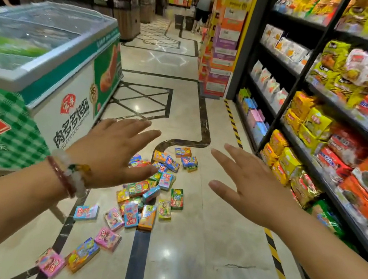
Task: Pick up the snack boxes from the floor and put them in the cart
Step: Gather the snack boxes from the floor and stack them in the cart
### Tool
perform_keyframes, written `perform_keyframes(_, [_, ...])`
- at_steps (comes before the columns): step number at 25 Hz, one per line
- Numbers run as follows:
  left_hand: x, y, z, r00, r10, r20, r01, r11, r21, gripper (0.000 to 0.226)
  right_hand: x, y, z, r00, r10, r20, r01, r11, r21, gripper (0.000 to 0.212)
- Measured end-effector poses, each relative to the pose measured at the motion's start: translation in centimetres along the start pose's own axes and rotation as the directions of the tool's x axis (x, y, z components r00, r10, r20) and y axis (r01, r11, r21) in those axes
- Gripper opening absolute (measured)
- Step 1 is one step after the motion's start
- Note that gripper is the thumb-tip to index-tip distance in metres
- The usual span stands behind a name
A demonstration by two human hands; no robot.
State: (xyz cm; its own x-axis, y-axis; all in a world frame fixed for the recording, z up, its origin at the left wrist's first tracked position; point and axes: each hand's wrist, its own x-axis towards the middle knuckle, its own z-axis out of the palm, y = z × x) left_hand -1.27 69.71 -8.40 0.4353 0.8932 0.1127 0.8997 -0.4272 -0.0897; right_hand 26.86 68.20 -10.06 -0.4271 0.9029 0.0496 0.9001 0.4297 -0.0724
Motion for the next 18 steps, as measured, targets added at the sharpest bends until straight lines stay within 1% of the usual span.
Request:
perform_keyframes(2, [2.9,-2.3,1.2,1.000,0.009,0.021,-0.008,1.000,-0.027,0.110,3.3,1.0,1.1,0.999,0.020,0.027,-0.021,0.999,0.033,0.100])
perform_keyframes(4, [6.1,-4.3,2.7,0.999,0.004,0.044,-0.002,0.999,-0.034,0.103,6.9,2.7,2.1,0.999,0.030,0.036,-0.032,0.999,0.037,0.106])
perform_keyframes(6, [9.8,-6.2,4.4,0.998,-0.010,0.068,0.014,0.998,-0.056,0.101,11.0,4.6,3.2,0.998,0.043,0.044,-0.046,0.998,0.052,0.109])
perform_keyframes(8, [13.4,-7.8,6.2,0.996,-0.019,0.093,0.026,0.997,-0.072,0.101,15.1,6.5,4.3,0.997,0.039,0.059,-0.044,0.997,0.071,0.109])
perform_keyframes(11, [19.5,-10.2,9.9,0.995,-0.039,0.091,0.047,0.995,-0.085,0.101,22.5,10.0,6.6,1.000,-0.012,0.028,0.010,0.997,0.078,0.098])
perform_keyframes(14, [26.1,-12.5,13.8,0.994,-0.086,0.061,0.094,0.984,-0.149,0.097,29.9,13.9,9.8,0.999,-0.026,0.022,0.024,0.996,0.084,0.095])
perform_keyframes(16, [31.1,-14.1,18.1,0.994,-0.109,0.023,0.111,0.980,-0.165,0.089,34.7,16.7,13.9,1.000,-0.010,0.022,0.007,0.995,0.096,0.087])
perform_keyframes(18, [35.4,-15.2,24.2,0.994,-0.106,0.005,0.105,0.979,-0.175,0.079,38.7,18.8,19.6,0.999,0.004,0.037,-0.008,0.994,0.105,0.073])
